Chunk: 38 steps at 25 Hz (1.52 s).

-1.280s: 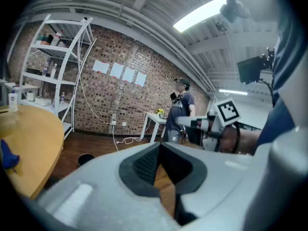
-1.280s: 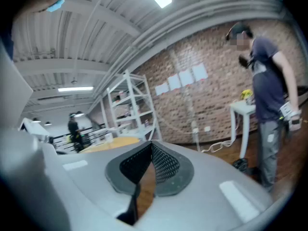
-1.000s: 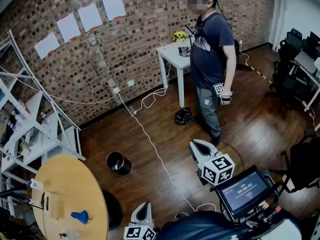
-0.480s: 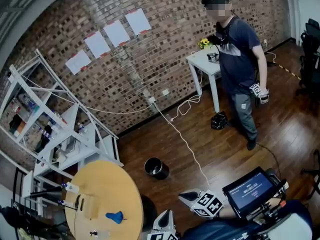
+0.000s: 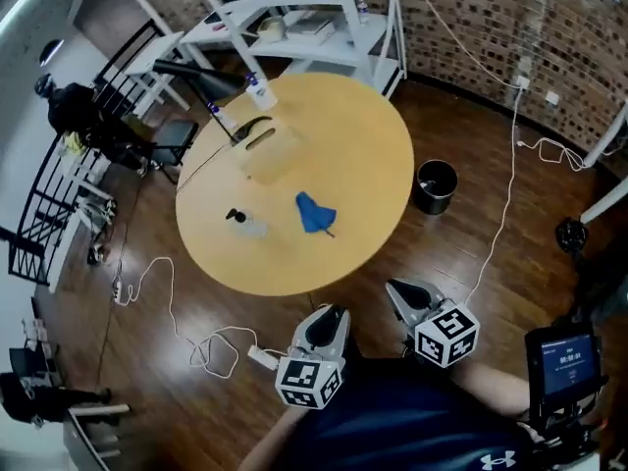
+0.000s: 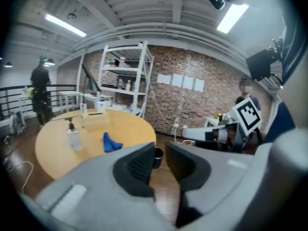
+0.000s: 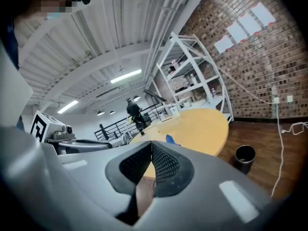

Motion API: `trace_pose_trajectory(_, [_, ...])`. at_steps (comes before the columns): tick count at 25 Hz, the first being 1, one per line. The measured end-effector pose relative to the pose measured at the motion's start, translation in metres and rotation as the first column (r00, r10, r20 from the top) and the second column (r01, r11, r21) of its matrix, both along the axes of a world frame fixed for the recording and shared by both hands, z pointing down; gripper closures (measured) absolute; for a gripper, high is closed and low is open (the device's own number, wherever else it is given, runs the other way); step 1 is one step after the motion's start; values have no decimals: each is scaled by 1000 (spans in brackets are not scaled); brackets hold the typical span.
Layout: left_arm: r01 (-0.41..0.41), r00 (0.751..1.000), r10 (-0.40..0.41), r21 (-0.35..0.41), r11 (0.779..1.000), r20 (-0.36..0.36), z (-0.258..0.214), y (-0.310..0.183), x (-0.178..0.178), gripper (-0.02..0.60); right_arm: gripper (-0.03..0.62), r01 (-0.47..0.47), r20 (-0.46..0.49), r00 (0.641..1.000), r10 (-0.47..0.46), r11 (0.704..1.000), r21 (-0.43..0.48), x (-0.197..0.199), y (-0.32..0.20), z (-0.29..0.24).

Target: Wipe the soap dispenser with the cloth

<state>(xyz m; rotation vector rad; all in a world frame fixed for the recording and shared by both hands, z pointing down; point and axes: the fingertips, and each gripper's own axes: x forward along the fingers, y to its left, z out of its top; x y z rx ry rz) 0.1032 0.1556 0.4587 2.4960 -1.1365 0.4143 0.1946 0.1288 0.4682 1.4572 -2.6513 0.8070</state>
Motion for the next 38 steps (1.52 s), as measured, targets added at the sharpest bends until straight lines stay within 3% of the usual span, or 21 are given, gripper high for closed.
trace_pose_trajectory(1, [74, 997, -74, -11, 997, -6, 5, -10, -29, 481, 583, 54, -7, 999, -54, 998, -21, -27, -12, 7])
trace_pose_trajectory(2, [141, 990, -141, -21, 990, -16, 9, -21, -58, 463, 583, 98, -16, 995, -99, 995, -35, -52, -25, 13])
trace_pose_trajectory(7, [325, 940, -331, -75, 943, -85, 17, -102, -186, 435, 581, 182, -75, 979, -190, 979, -94, -160, -105, 29])
trace_pose_trajectory(10, [337, 937, -342, -77, 938, -71, 22, -155, -229, 398, 573, 177, -139, 971, -195, 976, -130, -192, -158, 35])
trace_pose_trajectory(14, [300, 954, -301, -106, 948, 10, 56, -189, -263, 360, 469, 68, -247, 962, -120, 975, -211, -194, -189, 73])
trace_pose_trajectory(16, [279, 959, -273, -75, 957, 80, 72, -213, -281, 334, 435, 22, -319, 943, -96, 973, -228, -189, -207, 96])
trace_pose_trajectory(19, [227, 961, -216, -47, 973, 172, 92, -243, -292, 263, 407, -6, -425, 899, -101, 970, -243, -181, -236, 129])
trace_pose_trajectory(22, [185, 962, -165, -75, 980, 219, 120, -262, -286, 232, 404, -18, -484, 867, -119, 963, -269, -175, -259, 162])
trace_pose_trajectory(27, [171, 936, -122, -124, 977, 331, 147, -284, -272, 216, 390, -10, -463, 871, -164, 936, -351, -179, -291, 201])
trace_pose_trajectory(29, [190, 922, -123, -152, 970, 368, 151, -286, -275, 216, 388, 16, -470, 856, -214, 921, -390, -186, -292, 213])
trace_pose_trajectory(31, [195, 919, -122, -162, 967, 375, 156, -295, -273, 210, 438, 40, -492, 835, -248, 918, -395, -184, -300, 220])
trace_pose_trajectory(34, [179, 922, -105, -170, 969, 372, 170, -293, -265, 212, 482, 73, -485, 830, -277, 915, -397, -183, -296, 232])
trace_pose_trajectory(38, [206, 923, -136, -162, 965, 361, 173, -301, -264, 235, 504, 167, -371, 870, -324, 902, -397, -192, -296, 216])
